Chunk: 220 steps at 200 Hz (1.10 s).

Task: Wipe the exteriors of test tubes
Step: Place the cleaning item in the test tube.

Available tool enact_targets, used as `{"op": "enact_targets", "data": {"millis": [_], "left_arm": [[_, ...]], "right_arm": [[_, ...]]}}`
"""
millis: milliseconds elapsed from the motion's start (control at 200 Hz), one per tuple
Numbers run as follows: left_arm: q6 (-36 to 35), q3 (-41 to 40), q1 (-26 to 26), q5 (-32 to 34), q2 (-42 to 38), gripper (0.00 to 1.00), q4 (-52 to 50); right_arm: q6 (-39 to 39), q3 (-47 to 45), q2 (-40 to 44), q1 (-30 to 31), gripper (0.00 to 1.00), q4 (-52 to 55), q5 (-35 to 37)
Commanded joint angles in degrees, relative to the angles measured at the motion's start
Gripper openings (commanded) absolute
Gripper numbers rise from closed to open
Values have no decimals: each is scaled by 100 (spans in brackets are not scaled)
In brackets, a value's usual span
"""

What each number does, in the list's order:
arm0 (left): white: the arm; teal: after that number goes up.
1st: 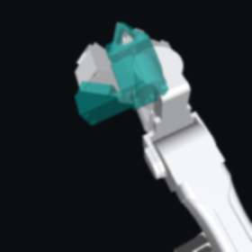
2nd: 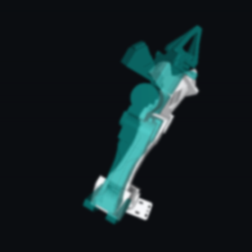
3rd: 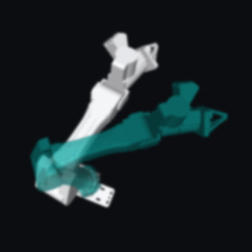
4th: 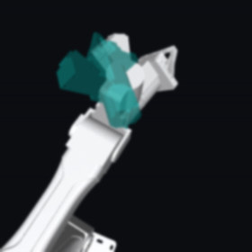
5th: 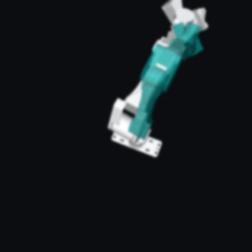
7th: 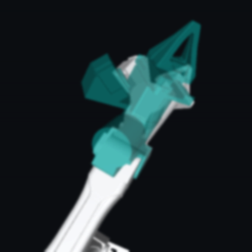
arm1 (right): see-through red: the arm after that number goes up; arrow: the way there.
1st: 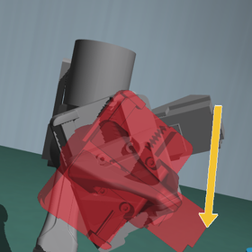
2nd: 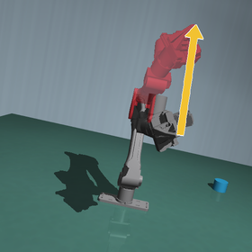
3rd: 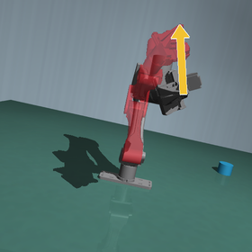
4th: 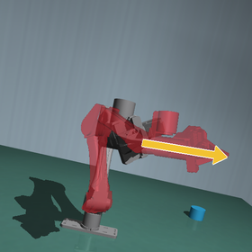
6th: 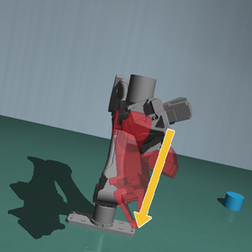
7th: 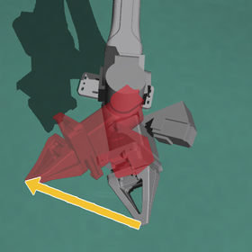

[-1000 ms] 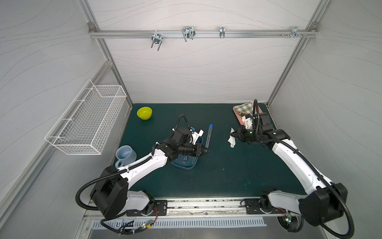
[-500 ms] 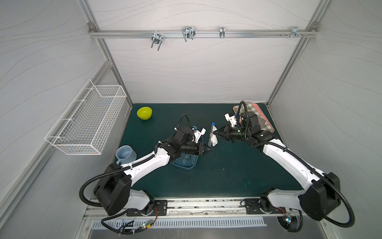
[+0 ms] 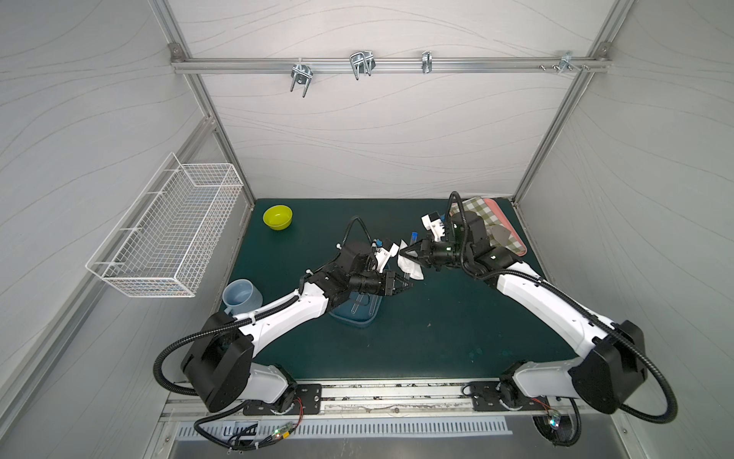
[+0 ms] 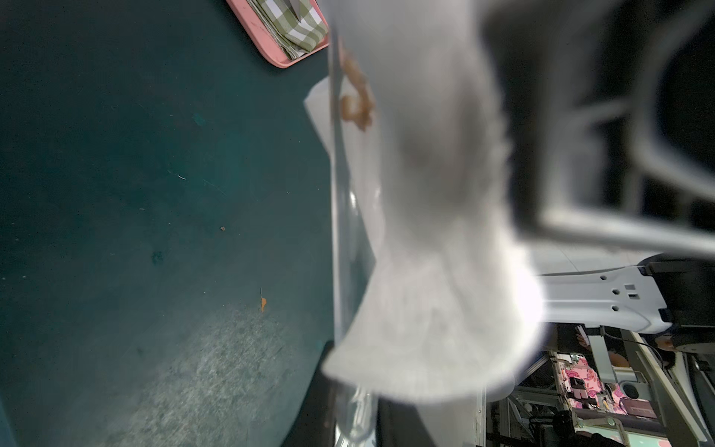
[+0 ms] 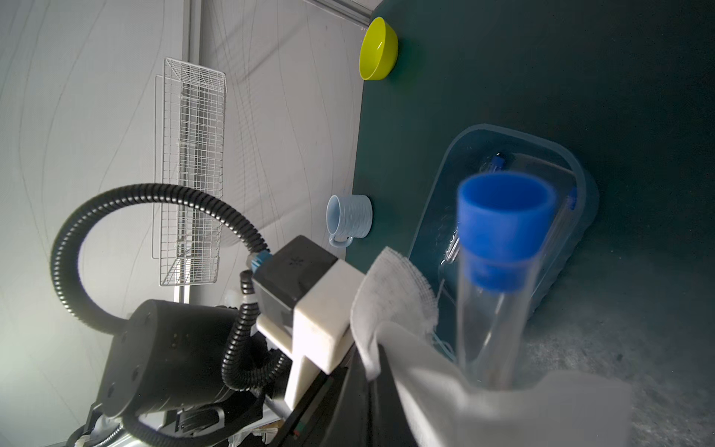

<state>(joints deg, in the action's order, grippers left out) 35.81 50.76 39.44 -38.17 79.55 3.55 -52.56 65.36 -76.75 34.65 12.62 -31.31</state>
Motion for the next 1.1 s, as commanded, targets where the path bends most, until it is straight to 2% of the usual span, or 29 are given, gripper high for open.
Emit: {"op": "enact_targets", "data": {"millis": [0, 115, 265, 310, 510, 955, 1096], "left_arm": [[62, 219, 22, -89, -120, 9, 291], [114, 177, 26, -103, -135, 9, 352], [222, 105, 24, -122, -128, 9, 491], [241, 92, 21, -121, -127, 9, 516], [254, 61, 25, -105, -116, 9, 532], [336, -23, 20, -76, -16, 9, 638], [318, -21, -22, -77, -44, 9, 636]], "right_arm": [[239, 212, -65, 121, 0, 435, 359], [333, 257, -94, 187, 6, 616, 503], [408, 296, -77, 218, 21, 789, 583], [433, 319, -62, 217, 29, 847, 611], [413, 445, -40, 226, 41, 846, 550], [399, 1015, 133, 226, 48, 961, 416], [729, 946, 436, 226, 50, 1534, 948]]}}
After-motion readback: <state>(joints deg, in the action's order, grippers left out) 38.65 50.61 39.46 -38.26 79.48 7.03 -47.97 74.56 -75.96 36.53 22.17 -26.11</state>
